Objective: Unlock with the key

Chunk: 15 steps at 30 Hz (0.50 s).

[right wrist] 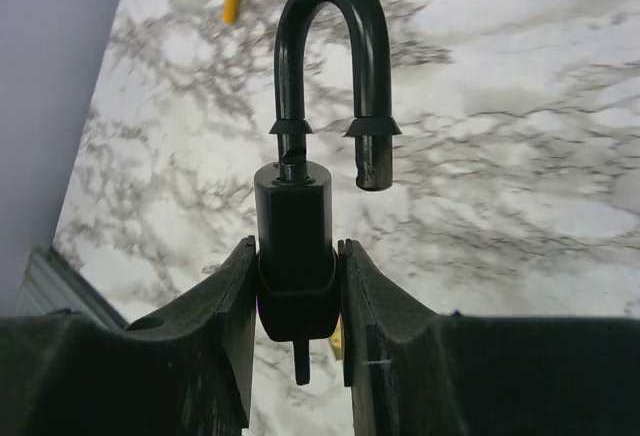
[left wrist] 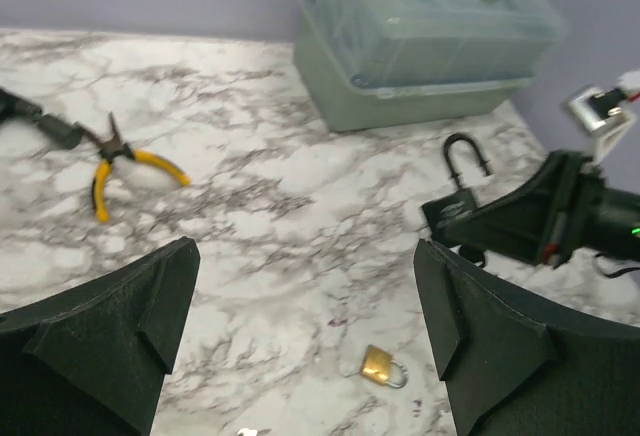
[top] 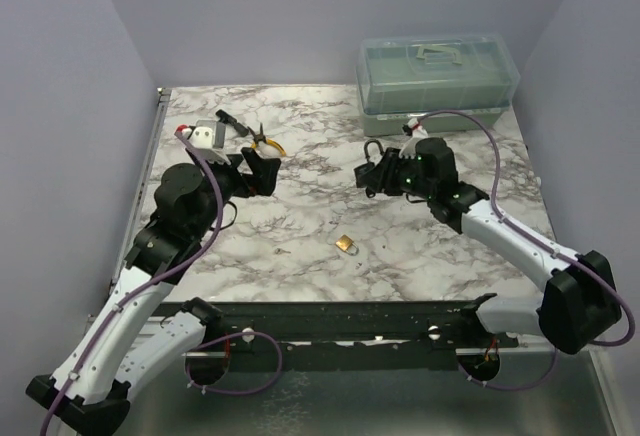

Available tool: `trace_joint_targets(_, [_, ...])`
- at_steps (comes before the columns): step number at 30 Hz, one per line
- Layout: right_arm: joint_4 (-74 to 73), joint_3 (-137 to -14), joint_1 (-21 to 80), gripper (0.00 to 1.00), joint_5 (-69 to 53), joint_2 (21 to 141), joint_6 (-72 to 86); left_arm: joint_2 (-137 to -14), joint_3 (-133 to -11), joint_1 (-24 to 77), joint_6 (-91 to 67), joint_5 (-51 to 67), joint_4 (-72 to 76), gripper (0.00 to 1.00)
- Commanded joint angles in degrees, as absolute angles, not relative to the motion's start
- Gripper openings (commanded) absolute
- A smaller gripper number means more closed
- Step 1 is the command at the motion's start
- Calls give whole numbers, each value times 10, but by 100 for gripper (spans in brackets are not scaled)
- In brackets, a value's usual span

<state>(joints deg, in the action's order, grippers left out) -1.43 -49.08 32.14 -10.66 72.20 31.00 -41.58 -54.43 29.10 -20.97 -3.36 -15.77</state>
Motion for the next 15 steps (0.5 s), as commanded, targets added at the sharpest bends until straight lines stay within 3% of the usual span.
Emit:
trace_joint_targets(1, [33, -477, 242, 0, -168, 745, 321, -434, -525, 293, -156, -101, -214, 96])
trace_joint_targets(6, [67, -455, 147, 0, -259, 796, 333, -422, -493, 293, -154, -90, -199, 99])
trace_joint_targets(15, [137, -458, 75, 0, -341, 918, 373, -410, -481, 292, -158, -98, -207, 99])
